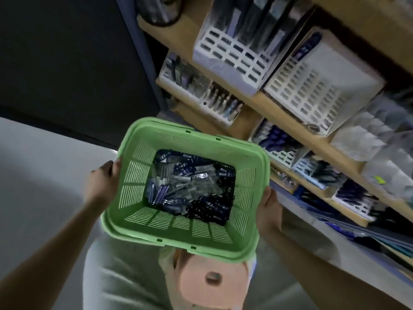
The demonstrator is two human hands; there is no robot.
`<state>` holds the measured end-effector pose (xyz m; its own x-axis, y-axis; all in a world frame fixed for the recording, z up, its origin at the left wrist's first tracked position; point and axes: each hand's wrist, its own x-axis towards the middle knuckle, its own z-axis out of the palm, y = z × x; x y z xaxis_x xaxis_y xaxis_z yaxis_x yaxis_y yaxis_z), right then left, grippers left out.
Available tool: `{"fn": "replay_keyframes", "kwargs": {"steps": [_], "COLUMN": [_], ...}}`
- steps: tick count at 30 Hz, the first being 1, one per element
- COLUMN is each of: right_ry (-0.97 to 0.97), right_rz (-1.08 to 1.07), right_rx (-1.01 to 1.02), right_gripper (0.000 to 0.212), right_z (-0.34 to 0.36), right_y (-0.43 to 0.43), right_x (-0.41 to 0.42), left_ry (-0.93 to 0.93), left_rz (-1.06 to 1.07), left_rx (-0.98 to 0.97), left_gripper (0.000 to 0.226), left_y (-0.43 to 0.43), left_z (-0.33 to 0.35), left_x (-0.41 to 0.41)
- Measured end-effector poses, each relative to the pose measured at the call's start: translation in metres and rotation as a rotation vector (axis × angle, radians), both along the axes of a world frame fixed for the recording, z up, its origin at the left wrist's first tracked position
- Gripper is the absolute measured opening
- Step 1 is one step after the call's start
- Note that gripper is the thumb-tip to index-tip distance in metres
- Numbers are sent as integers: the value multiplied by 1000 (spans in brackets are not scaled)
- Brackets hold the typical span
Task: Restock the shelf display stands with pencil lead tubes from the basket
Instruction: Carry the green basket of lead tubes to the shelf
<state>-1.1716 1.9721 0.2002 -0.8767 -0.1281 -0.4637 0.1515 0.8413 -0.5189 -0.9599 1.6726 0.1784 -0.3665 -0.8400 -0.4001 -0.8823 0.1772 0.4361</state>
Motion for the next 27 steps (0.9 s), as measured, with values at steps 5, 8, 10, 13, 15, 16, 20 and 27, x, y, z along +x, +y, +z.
{"fn": "replay_keyframes", "kwargs": {"steps": [5, 8, 10, 13, 15, 16, 20, 27], "right_ry": [-18, -16, -2, 0, 6, 9, 1, 33], "right_rz": [28, 48, 37, 19, 24, 23, 23, 53], "right_rx": [5, 21, 13, -23, -29, -36, -24, 22], "right_gripper": [58, 63, 48, 47, 48, 48, 50, 49], "right_z": [-77, -119, -145, -183, -206, -217, -248, -269], "right_y": [3, 7, 11, 20, 27, 30, 43, 64], "right_x": [-3, -3, -7, -9, -8, -8, -15, -29], "left_ry": [-53, -54, -15, 11, -4, -13, -50, -92], "left_rz": [4, 1, 1, 15, 13, 3, -1, -27], "left_rx": [-28, 0, 13, 1, -4, -7, 14, 96], "left_gripper": [48, 53, 54, 51, 49, 48, 57, 45], "left_y": [19, 19, 18, 18, 20, 21, 27, 61], "left_z": [-75, -118, -142, -173, -189, -198, -233, -254], "left_x": [17, 21, 17, 6, -2, -4, -10, -16]}}
